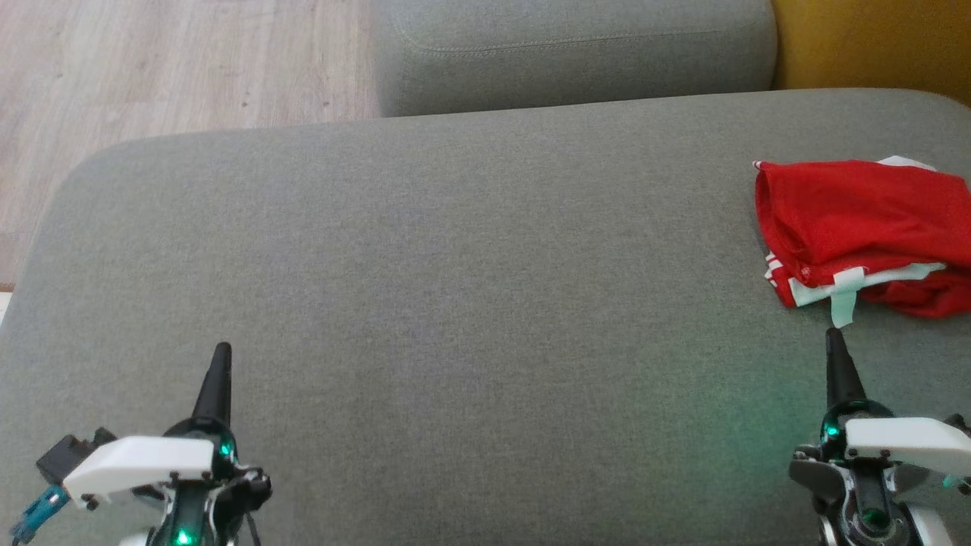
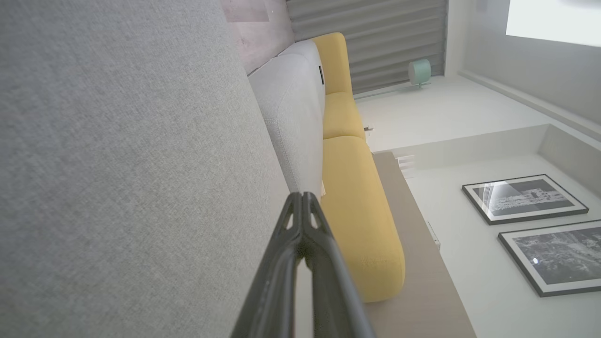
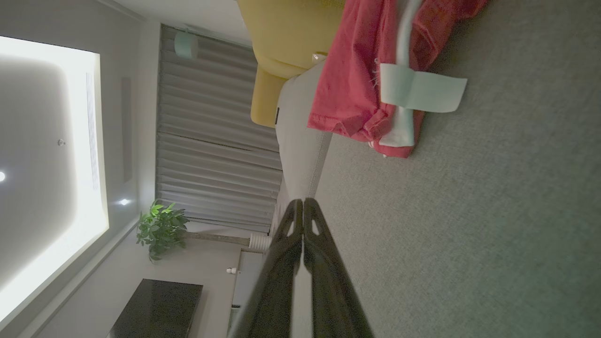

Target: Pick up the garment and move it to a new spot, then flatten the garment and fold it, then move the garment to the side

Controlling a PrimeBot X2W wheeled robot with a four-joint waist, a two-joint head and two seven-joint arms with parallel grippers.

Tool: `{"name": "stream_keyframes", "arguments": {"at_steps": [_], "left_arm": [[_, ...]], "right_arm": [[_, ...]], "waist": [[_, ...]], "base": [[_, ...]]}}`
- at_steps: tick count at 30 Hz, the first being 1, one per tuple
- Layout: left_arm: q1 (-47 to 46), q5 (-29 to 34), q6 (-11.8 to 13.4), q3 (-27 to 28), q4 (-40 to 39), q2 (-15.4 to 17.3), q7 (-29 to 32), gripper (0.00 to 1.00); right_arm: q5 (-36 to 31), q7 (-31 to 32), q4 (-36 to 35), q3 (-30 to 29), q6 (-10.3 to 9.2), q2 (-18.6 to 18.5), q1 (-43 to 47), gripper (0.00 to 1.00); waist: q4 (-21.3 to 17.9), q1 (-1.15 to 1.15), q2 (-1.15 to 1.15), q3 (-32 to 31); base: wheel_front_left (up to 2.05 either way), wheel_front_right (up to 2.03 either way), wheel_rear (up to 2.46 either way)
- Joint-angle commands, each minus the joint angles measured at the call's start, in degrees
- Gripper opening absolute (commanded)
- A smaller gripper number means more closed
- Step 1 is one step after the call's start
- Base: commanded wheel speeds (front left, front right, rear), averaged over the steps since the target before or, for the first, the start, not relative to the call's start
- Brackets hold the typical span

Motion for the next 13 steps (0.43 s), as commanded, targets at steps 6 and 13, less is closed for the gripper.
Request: {"name": "stream_keyframes", "arguments": {"at_steps": [6, 13], "left_arm": [[-3.74, -4.33, -0.74, 2.94, -1.49, 0.80, 1.35, 0.00], [-4.20, -8.39, -1.01, 3.80, -1.29, 0.82, 2.55, 0.00]], "right_arm": [[4.98, 1.31, -2.34, 0.18, -0.05, -1.10, -3.66, 0.00], [9.55, 2.50, -2.45, -0.51, -0.05, -1.08, -3.78, 0.00]], "waist": [[0.06, 0.00, 0.00, -0.02], [0.12, 0.00, 0.00, -0.05]], "base": [[0.00, 0.00, 0.00], [0.00, 0.00, 0.00]]}}
